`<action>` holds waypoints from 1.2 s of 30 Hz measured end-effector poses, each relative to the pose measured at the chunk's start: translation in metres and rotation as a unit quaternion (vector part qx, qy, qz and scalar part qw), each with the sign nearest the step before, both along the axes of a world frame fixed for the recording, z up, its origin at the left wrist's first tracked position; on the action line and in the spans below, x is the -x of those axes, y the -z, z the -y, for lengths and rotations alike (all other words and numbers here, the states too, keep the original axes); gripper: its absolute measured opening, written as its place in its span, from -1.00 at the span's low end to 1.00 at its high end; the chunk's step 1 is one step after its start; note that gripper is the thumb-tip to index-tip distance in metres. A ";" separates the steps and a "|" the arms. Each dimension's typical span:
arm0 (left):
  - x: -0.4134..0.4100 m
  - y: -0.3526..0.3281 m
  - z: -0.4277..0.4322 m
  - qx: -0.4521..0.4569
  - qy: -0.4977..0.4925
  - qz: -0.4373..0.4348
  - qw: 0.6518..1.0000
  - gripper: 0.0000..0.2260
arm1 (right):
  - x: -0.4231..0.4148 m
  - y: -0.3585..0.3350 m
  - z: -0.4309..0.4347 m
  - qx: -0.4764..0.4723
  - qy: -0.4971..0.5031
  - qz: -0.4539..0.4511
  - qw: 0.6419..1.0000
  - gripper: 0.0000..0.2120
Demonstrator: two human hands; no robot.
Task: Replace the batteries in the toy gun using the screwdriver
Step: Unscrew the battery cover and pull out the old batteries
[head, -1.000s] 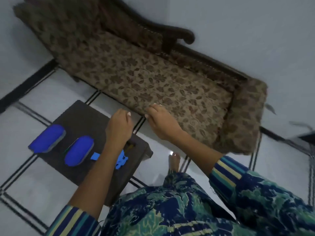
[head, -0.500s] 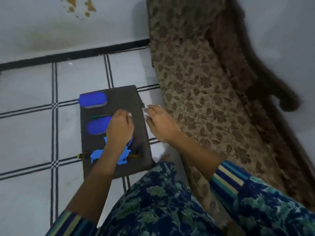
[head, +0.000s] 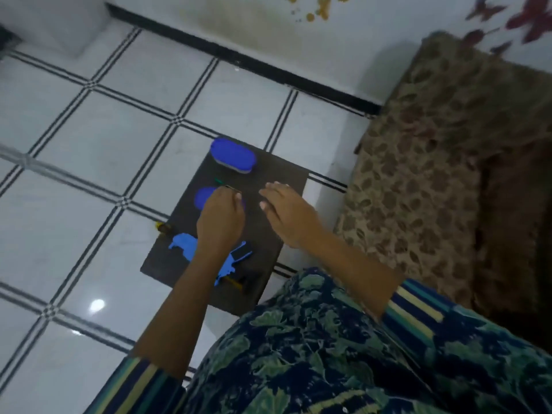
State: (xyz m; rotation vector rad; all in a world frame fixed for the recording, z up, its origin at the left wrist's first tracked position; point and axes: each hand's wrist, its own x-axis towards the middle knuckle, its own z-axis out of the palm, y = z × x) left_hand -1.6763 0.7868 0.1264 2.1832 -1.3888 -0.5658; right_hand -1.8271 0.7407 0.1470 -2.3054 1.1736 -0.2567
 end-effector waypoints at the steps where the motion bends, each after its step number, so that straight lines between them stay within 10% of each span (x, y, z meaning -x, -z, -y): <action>1: -0.006 0.004 -0.002 0.000 -0.026 -0.003 1.000 -0.77 | -0.007 0.005 0.007 -0.009 -0.028 -0.001 1.000 -0.66; 17: -0.002 0.025 0.012 -0.035 -0.434 -0.015 0.900 -0.80 | -0.103 0.064 0.118 -0.098 -0.443 -0.043 0.890 -0.64; 27: 0.024 0.074 0.047 -0.016 -0.495 0.001 0.869 -0.79 | -0.113 0.126 0.143 -0.117 -0.421 0.018 0.899 -0.61; 36: 0.015 0.283 0.067 0.025 -0.541 -0.011 0.841 -0.65 | -0.134 0.301 0.121 -0.105 -0.364 0.090 0.921 -0.61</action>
